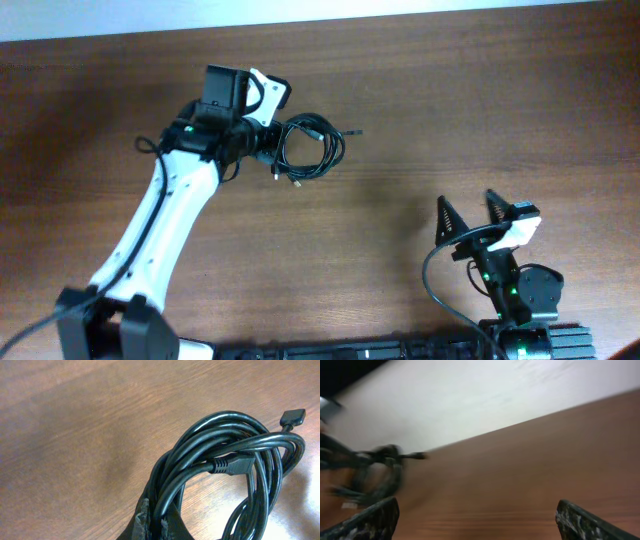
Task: Untangle cables
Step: 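Reach the left gripper to the black cable bundle and grasp it, then grasp the bundle with the right gripper beside the left gripper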
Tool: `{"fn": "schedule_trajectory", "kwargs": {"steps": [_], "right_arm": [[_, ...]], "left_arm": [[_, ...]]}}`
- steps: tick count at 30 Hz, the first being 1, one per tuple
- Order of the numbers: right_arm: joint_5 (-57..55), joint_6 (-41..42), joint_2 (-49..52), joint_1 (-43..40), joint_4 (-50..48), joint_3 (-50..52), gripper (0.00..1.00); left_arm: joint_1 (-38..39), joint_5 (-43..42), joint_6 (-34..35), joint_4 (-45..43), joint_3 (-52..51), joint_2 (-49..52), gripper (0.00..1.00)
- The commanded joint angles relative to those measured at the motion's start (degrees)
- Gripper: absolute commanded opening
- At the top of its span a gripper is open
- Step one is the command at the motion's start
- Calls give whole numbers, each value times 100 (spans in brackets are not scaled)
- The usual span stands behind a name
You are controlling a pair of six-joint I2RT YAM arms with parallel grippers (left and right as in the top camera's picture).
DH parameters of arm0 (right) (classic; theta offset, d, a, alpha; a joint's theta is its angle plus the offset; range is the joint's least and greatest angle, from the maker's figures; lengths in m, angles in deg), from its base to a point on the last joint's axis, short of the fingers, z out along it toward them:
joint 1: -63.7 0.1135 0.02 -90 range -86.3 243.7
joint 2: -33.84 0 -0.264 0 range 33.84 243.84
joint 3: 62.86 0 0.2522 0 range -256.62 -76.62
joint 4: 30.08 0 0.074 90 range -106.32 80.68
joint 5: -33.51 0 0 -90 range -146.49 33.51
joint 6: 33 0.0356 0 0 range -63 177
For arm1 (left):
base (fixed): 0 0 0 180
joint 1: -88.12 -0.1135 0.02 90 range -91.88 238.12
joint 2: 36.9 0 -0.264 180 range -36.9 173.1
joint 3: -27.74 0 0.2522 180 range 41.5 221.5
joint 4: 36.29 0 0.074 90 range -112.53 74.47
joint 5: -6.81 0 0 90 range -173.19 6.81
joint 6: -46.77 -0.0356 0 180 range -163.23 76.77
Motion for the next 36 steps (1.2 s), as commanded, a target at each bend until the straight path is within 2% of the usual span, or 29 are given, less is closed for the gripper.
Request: {"fn": "schedule_trajectory", "kwargs": {"steps": [1, 2, 3, 5, 7, 10, 13, 16, 18, 21, 22, 24, 25, 26, 28, 30, 33, 36], "right_arm": [[1043, 1646, -13, 31, -586, 31, 99], [1388, 975, -11, 31, -813, 2, 99], [1478, 645, 39, 31, -577, -173, 100], [1480, 356, 289, 31, -249, -455, 100], [1633, 260, 953, 31, -136, -859, 99], [2323, 28, 2763, 31, -9, -1781, 99], [3390, -280, 4704, 74, 2, -2944, 98], [3532, -1003, 6113, 699, -11, -3713, 98], [3324, -1482, 6758, 1266, -17, -4022, 92], [2601, -1665, 7541, 1954, -42, -4098, 72], [2586, -1786, 7702, 2028, -39, -4096, 43], [2594, -1827, 7897, 2022, -35, -4096, 16], [2594, -1827, 7925, 2022, -31, -4096, 6], [2588, -1827, 7923, 2022, -20, -4096, 4], [2476, -1790, 7923, 2017, -42, -4096, 4], [1764, -1174, 7923, 2017, -37, -4096, 4], [1016, -538, 7923, 2017, -59, -4096, 4], [1019, -538, 7923, 2020, -59, -4096, 4]], "left_arm": [[-15, -280, -376, 249, 61, -50, 0], [-15, -352, -518, 398, 61, -52, 0], [-15, -675, -767, 501, 61, -52, 0], [-15, -1097, -1029, 546, 61, -52, 0], [-15, -1381, -1209, 544, 61, -52, 0], [-13, -1902, -1676, 546, 61, -52, 0], [33, -1919, -2243, 546, 61, -52, 0], [140, -1917, -2385, 553, 61, -52, 0], [264, -1917, -2387, 575, 61, -52, 0], [348, -1917, -2385, 592, 61, -55, 0], [341, -1915, -2382, 610, 61, -55, 0], [341, -1853, -2380, 608, 63, -63, 0], [341, -1635, -2371, 610, 63, -92, 0], [334, -1292, -2221, 601, 63, -129, 0], [227, -216, -1161, 507, 63, -240, 0], [-35, 592, 660, 343, 63, -442, 0], [-476, 813, 2164, 214, 63, -800, 0], [-726, 785, 3047, 205, 61, -997, 0]]}}
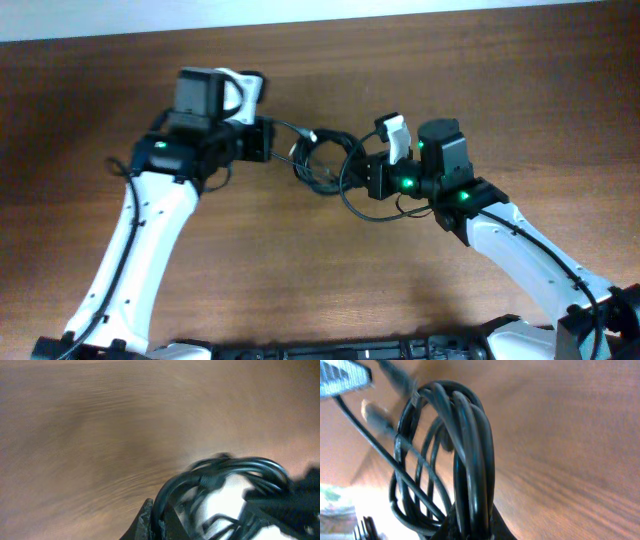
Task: Untangle cables
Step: 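Grasp the bundle with the right gripper beside the left gripper, then pull the grippers apart to loosen the cable loops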
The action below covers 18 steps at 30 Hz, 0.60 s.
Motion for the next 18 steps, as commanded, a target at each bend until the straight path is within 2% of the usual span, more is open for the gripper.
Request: {"fn": "schedule_trajectory", "kwargs": {"steps": [1, 4, 5, 6, 7, 8, 10, 11, 12, 14, 16, 18], "right_arm": [[-619, 48, 7, -111, 146, 127, 4], [-619, 221, 7, -114, 92, 127, 4], [-616, 470, 7, -111, -79, 127, 4], [-619, 638, 7, -111, -374, 127, 4], [-621, 680, 7, -111, -520, 127, 4], [-623, 776, 7, -111, -634, 127, 4], [-708, 1106, 7, -111, -586, 127, 4], [-702, 1215, 7, -111, -549, 127, 4], [-682, 1325, 7, -109, -544, 127, 4], [-472, 1764, 7, -107, -553, 127, 4], [-219, 1825, 7, -107, -564, 127, 4], [-186, 1823, 7, -118, -562, 127, 4]], "left_arm": [[-470, 1078, 1375, -105, 63, -350, 0], [-437, 1010, 1405, 133, 57, -345, 0], [-422, 675, 1443, 243, 31, -345, 0], [-282, -238, 1434, 260, -87, -345, 0], [-170, -629, 1276, 260, -136, -343, 0], [-24, -970, 782, 249, -164, -345, 0], [404, -1174, -22, 107, -164, -358, 0], [649, -1150, -33, -219, -164, -378, 0], [804, -1027, -31, -437, -164, -378, 0], [1268, -111, -28, -717, -168, -363, 0], [1631, 614, -7, -713, -186, -315, 0], [2065, 1952, 603, -442, -223, -179, 0]]}}
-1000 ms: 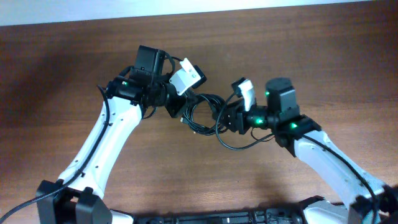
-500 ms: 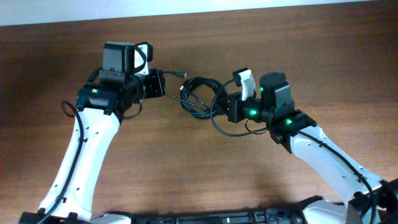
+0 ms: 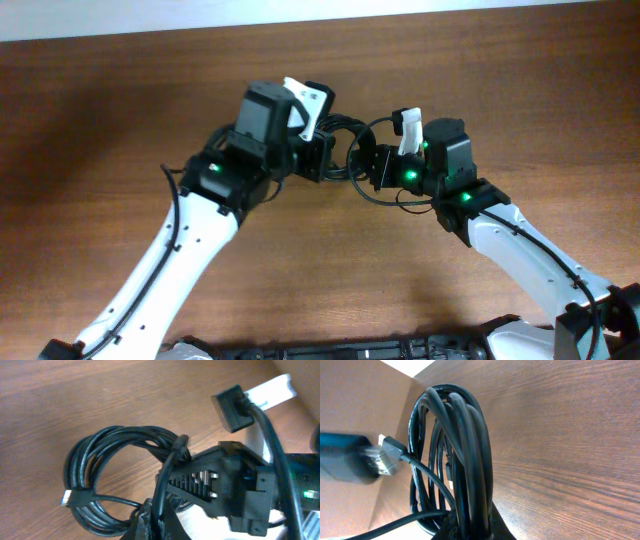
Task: Untangle cables
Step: 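Pull the grippers apart to loosen the cable loops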
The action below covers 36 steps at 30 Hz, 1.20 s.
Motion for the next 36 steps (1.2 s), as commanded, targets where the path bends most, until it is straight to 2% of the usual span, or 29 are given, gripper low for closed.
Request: {"fn": "schedule_trajectory", "kwargs": {"steps": [1, 3, 6, 8, 10, 11, 12, 13, 14, 15, 19, 21, 22, 24, 26, 27, 30, 32, 33, 34, 35, 36], "right_arm": [[245, 186, -2, -35, -81, 17, 4], [251, 188, -2, -33, -81, 17, 4], [835, 188, -2, -28, -177, 17, 4], [1447, 190, -2, -28, -323, 17, 4], [1773, 190, -2, -24, -321, 17, 4], [1790, 190, -2, -26, -323, 17, 4], [1792, 192, -2, -31, -330, 17, 4], [1794, 192, -2, -35, -365, 17, 4], [1773, 190, -2, -35, -372, 17, 4], [1703, 188, -2, -35, -363, 17, 4], [1744, -216, -2, -35, -382, 17, 6], [2356, -1368, -2, -35, -387, 17, 6], [2592, -1622, -2, -35, -387, 17, 6], [3112, -2122, -2, -35, -387, 17, 6], [3873, -2629, -2, -46, -433, 17, 5], [4194, -2763, -2, -94, -450, 17, 5], [4833, -2778, -2, -356, -496, 17, 5], [5366, -2778, -2, -450, -588, 17, 6], [5298, -2776, -2, -450, -599, 17, 7], [5152, -2776, -2, -450, -599, 17, 8], [5064, -2776, -2, -448, -599, 17, 9], [4964, -2776, -2, -448, -597, 17, 11]], "left_arm": [[459, 2052, 721, 426, -85, 105, 0], [476, 2492, 793, 682, -101, 190, 0], [479, 2459, 785, 656, -114, 476, 0], [479, 1895, 575, 457, -114, 850, 0], [479, 909, -13, -153, -114, 1169, 0], [479, 699, -160, -328, -114, 1259, 3], [476, 726, -166, -323, -114, 1331, 15], [470, 844, -188, -195, -114, 1373, 49], [450, 1130, -225, -61, -109, 1370, 66], [356, 1305, -223, 142, 13, 1228, 99], [-136, 1303, -221, 356, 494, -7, 99], [-474, 1300, -389, 656, 494, -592, 99], [-610, 1298, -597, 866, 494, -671, 99], [-896, 691, -1410, 1279, 479, -658, 99], [-1196, -1016, -2798, 1661, 433, -525, 99], [-1235, -1305, -3272, 1858, 433, -435, 100], [-1174, -1508, -4017, 2251, 433, -107, 100], [-1152, -1512, -4122, 2288, 433, 188, 86], [-1152, -1655, -4122, 2293, 433, 358, 59], [-1152, -1884, -4129, 2291, 433, 472, 39], [-1152, -2033, -4168, 2288, 433, 553, 9], [-1152, -2048, -4188, 2282, 433, 590, 0]]}}
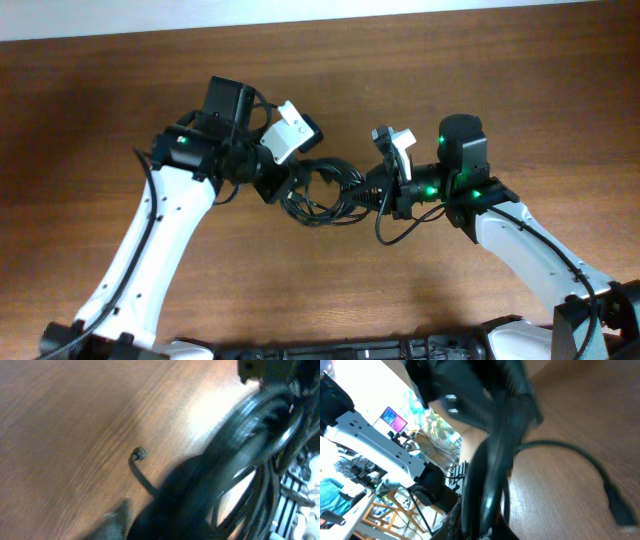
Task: Untangle cables
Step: 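Pull the grippers apart to loosen the cable loops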
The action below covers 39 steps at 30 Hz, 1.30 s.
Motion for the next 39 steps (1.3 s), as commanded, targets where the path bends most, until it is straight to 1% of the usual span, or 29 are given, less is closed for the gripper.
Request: {"fn": "schedule_trajectory", "kwargs": {"steps": [1, 2, 3, 4, 5, 7, 8, 10, 13, 14, 15, 16, 18, 19, 20, 21, 24, 26, 27, 28, 29, 30, 31, 32, 34, 35, 36, 37, 39], "right_arm": [[2, -151, -87, -7, -20, -116, 39], [-254, -149, -87, -9, 33, -116, 57], [-719, -146, -87, -9, 184, -116, 86], [-1147, -144, -87, -7, 343, -116, 95], [-1429, -127, -87, -2, 461, -116, 96], [-2107, 236, -87, -2, 710, -116, 97], [-2380, 540, -87, 0, 839, -116, 97], [-2959, 1005, -87, 129, 846, -109, 97], [-4218, 1655, -87, 643, 765, -109, 96], [-4382, 1762, -87, 879, 455, -111, 94], [-4380, 1768, -87, 1003, 227, -111, 90], [-4579, 1895, -87, 1137, -11, -111, 79], [-5480, 2520, -81, 1200, 9, -111, 72], [-5919, 2562, -61, 1198, 7, -111, 66], [-6207, 2603, -33, 1198, 4, -111, 65], [-6476, 2623, 15, 1198, -33, -111, 65], [-6959, 2618, 175, 1193, -61, -111, 63], [-7364, 2610, 216, 1093, 315, -111, 63], [-7184, 2461, 199, 1010, 372, -111, 60], [-6900, 2199, 184, 949, 352, -111, 54], [-6535, 1829, 140, 874, 352, -111, 43], [-6238, 1534, 87, 796, 376, -111, 44], [-5873, 1283, 31, 704, 417, -111, 78], [-5023, 737, -76, 533, 610, -111, 94], [-3491, -240, -232, 238, 990, -111, 98], [-2608, -632, -251, 129, 1043, -111, 99], [-2044, -861, -249, 94, 1034, -111, 99], [-1886, -1032, -249, 192, 977, -111, 98], [-1880, -1158, -238, 227, 664, -111, 99]], "left_arm": [[-46, -380, -216, -33, -20, 151, 0], [-76, -380, -214, -33, -17, 151, 0], [-129, -350, -59, -39, -17, 151, 0], [-247, -90, 595, -131, -17, 151, 0], [-350, 243, 1298, -247, -17, 151, 0], [-647, 835, 2625, -476, -17, 151, 0], [-870, 782, 3014, -590, -17, 151, 0], [-1036, 710, 3327, -614, -17, 151, 0], [-1038, -4, 3329, -614, -17, 151, 0], [-1038, -31, 3327, -612, -20, 151, 0], [-1040, -15, 3324, -612, -20, 151, 0], [-1038, -11, 3324, -601, -20, 151, 0], [-1040, -11, 3303, -507, -20, 151, 0], [-1038, -17, 3303, -439, -20, 151, 0], [-1038, -35, 3300, -382, -20, 151, 0], [-1038, -125, 3099, -286, -20, 151, 0], [-1038, -1095, 1956, 133, -20, 151, 0], [-1056, -962, 1668, 330, -20, 151, 0], [-1078, -564, 1672, 330, -20, 151, 0], [-1078, -254, 1685, 326, -20, 151, 0], [-1078, 52, 1692, 304, -20, 151, 0], [-1078, 328, 1753, 280, -20, 151, 0], [-1078, 1049, 2177, 219, -20, 151, 0], [-1078, 2035, 2441, 144, -20, 151, 0], [-1078, 2946, 2138, 4, -20, 151, 0], [-1075, 2970, 1534, -70, -20, 151, 0], [-1062, 2881, 1307, -142, -20, 151, 0], [-944, 2028, 448, -177, -20, 151, 0], [-767, 1412, -391, -87, -20, 151, 0]]}}
